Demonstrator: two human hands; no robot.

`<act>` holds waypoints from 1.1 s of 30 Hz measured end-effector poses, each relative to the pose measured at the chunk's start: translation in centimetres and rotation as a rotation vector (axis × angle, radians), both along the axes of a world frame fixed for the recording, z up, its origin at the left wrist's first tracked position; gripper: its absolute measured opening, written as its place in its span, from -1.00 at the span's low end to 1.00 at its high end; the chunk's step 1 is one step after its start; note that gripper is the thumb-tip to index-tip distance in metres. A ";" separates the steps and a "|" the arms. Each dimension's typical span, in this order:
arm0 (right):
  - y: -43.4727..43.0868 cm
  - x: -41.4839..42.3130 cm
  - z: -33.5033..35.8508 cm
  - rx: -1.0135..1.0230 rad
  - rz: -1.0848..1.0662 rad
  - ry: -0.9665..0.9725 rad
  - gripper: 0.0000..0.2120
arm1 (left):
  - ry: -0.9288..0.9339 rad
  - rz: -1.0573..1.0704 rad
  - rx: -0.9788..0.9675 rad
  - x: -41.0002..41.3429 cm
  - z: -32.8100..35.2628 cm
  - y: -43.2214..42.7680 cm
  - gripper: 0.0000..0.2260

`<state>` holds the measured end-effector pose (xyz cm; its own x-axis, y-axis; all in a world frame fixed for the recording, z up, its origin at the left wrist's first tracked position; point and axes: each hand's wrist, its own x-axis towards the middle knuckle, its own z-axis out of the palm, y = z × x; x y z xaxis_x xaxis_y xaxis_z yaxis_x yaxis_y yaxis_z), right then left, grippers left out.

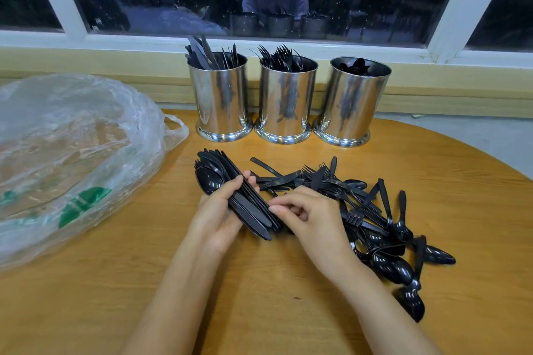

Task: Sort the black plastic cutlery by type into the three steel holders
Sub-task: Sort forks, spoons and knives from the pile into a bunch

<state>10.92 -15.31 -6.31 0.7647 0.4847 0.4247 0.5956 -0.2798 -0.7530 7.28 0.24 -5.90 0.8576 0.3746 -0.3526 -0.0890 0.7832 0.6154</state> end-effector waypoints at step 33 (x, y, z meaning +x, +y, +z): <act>-1.9 2.6 -0.2 -0.566 -0.238 -0.009 -0.83 | 0.006 0.021 -0.049 -0.4 0.3 1.1 -0.90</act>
<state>13.48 -17.19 -6.55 0.8773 0.4531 0.1584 0.4732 -0.7612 -0.4435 6.83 1.30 -5.65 0.8474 0.3747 -0.3761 -0.1022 0.8103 0.5770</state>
